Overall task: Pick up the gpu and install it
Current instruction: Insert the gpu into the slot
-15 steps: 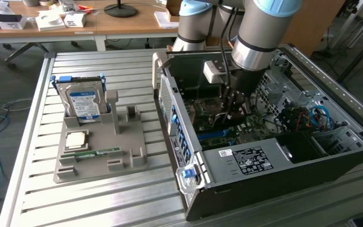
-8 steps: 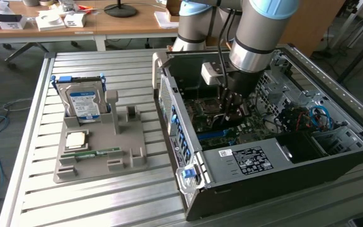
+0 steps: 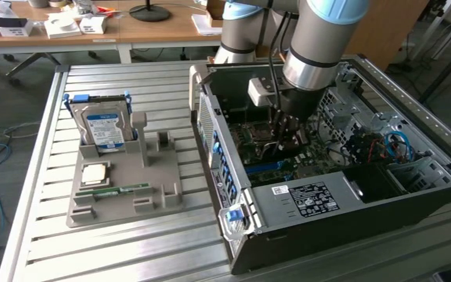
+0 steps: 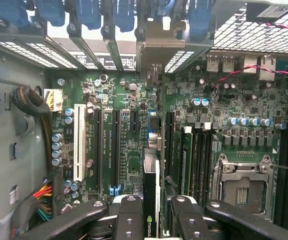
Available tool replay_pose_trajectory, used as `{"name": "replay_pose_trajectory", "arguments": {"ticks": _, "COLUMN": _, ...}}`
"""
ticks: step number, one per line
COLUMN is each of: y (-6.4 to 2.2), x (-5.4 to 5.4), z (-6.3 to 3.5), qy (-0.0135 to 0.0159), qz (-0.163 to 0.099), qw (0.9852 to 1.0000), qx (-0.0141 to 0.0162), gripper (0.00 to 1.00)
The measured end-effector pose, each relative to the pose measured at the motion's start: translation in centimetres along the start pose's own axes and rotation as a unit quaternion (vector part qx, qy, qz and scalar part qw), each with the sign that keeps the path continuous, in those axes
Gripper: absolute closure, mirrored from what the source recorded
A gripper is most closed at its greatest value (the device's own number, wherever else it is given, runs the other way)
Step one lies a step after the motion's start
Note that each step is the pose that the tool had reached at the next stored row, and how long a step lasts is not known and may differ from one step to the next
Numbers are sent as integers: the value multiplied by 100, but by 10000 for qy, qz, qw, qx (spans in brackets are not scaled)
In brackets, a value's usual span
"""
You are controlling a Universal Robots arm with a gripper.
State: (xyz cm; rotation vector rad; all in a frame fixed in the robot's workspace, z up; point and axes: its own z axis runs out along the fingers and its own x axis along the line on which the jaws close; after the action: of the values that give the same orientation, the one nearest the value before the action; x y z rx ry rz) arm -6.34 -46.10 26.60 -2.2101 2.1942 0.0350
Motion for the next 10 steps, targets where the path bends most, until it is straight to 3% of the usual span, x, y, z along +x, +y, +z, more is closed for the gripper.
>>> {"name": "replay_pose_trajectory", "arguments": {"ticks": 10, "y": 8, "x": -8, "z": 30, "qy": -1, "qz": 1, "qw": 10000, "qx": 1, "gripper": 74}}
